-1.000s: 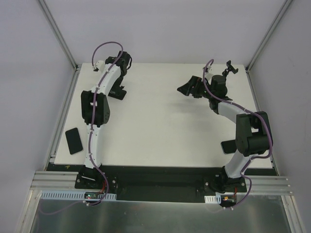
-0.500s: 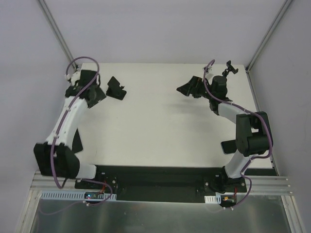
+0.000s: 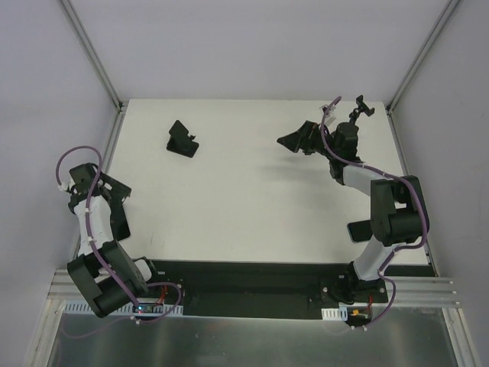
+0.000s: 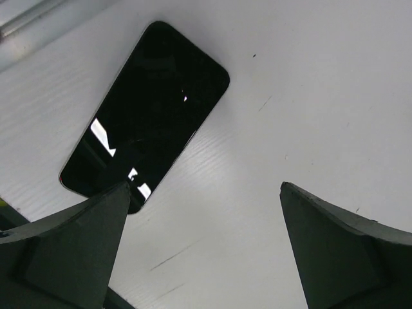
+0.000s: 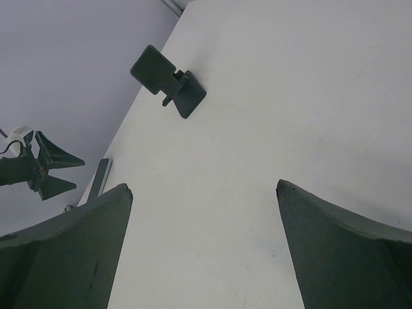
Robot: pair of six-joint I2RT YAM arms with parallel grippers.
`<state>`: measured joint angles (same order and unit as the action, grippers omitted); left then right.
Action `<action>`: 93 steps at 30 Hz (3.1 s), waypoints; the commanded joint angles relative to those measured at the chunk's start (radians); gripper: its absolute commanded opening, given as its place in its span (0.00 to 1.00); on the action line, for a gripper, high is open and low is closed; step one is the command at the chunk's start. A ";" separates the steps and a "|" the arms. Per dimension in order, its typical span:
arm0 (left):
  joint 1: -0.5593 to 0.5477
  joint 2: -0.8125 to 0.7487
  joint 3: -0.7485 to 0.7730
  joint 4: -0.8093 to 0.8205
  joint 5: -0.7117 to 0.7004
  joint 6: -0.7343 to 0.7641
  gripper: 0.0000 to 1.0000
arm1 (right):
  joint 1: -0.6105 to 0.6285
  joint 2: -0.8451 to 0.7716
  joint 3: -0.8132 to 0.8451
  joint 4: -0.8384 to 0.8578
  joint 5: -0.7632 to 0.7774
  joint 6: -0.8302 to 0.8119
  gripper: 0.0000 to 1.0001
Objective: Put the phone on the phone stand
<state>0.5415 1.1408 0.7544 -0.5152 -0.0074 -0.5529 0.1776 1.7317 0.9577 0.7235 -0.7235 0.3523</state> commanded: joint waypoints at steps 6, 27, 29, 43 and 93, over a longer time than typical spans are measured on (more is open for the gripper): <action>0.130 0.135 0.046 0.124 0.062 0.188 0.99 | -0.046 -0.008 -0.040 0.232 -0.059 0.097 0.96; 0.144 0.490 0.134 0.129 0.307 0.283 0.99 | -0.079 0.005 -0.112 0.537 -0.080 0.234 0.96; 0.086 0.499 0.132 0.121 0.285 0.266 0.99 | -0.079 0.006 -0.116 0.554 -0.077 0.238 0.96; -0.207 0.395 0.149 0.032 0.235 0.146 0.99 | -0.081 0.002 -0.125 0.556 -0.070 0.228 0.96; -0.120 -0.070 -0.127 0.006 0.083 -0.184 0.99 | -0.092 0.022 -0.128 0.597 -0.070 0.266 0.96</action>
<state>0.3428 1.1778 0.5854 -0.3904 0.2443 -0.7929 0.0948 1.7535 0.8299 1.2377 -0.7750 0.6140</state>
